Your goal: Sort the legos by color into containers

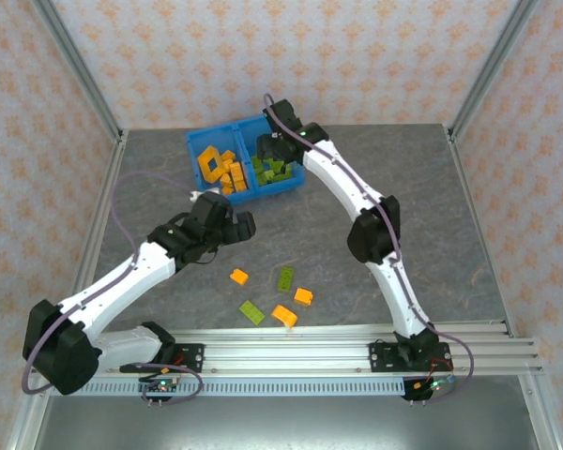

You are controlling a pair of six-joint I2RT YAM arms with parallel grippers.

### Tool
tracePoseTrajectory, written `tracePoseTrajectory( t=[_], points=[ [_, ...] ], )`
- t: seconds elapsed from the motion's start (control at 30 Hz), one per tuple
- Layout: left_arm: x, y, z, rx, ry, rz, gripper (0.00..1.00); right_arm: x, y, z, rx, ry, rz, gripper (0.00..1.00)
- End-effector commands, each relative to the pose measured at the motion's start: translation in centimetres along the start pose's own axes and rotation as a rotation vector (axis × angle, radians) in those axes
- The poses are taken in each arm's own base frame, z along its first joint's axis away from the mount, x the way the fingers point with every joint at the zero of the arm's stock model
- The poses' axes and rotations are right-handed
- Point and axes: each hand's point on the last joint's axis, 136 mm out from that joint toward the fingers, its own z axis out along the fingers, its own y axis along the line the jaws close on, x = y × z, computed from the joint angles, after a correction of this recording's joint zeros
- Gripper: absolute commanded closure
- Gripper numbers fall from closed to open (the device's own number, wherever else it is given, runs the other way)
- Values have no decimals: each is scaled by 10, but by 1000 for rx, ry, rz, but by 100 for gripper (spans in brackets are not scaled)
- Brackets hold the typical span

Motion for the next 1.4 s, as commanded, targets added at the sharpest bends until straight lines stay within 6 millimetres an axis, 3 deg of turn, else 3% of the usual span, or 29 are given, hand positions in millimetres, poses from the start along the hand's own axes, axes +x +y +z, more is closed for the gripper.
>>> tracePoseTrajectory(
  t=[0.0, 0.1, 0.17, 0.37, 0.47, 0.83, 1.07, 1.37],
  points=[
    [30, 23, 11, -137, 59, -20, 0, -23, 5, -81, -59, -98, -14, 28],
    [52, 26, 23, -161, 126, -31, 0, -8, -5, -105, -67, -118, -20, 12],
    [65, 31, 28, -188, 167, -42, 0, 5, -12, -116, -63, -113, -26, 6],
    [97, 47, 35, -234, 252, -45, 0, 43, -31, -122, -24, -45, -32, 4],
    [108, 37, 47, -164, 288, 34, 2, 56, -35, -116, -14, -9, -32, 4],
    [136, 38, 74, -162, 387, 141, 16, 61, -37, -112, -6, 9, -26, 3],
    [143, 49, 76, -219, 404, 157, 32, 62, -36, -106, -5, 20, -17, 3],
    [142, 48, 73, -212, 399, 134, 51, 64, -34, -101, -13, 33, -6, 3]
  ],
)
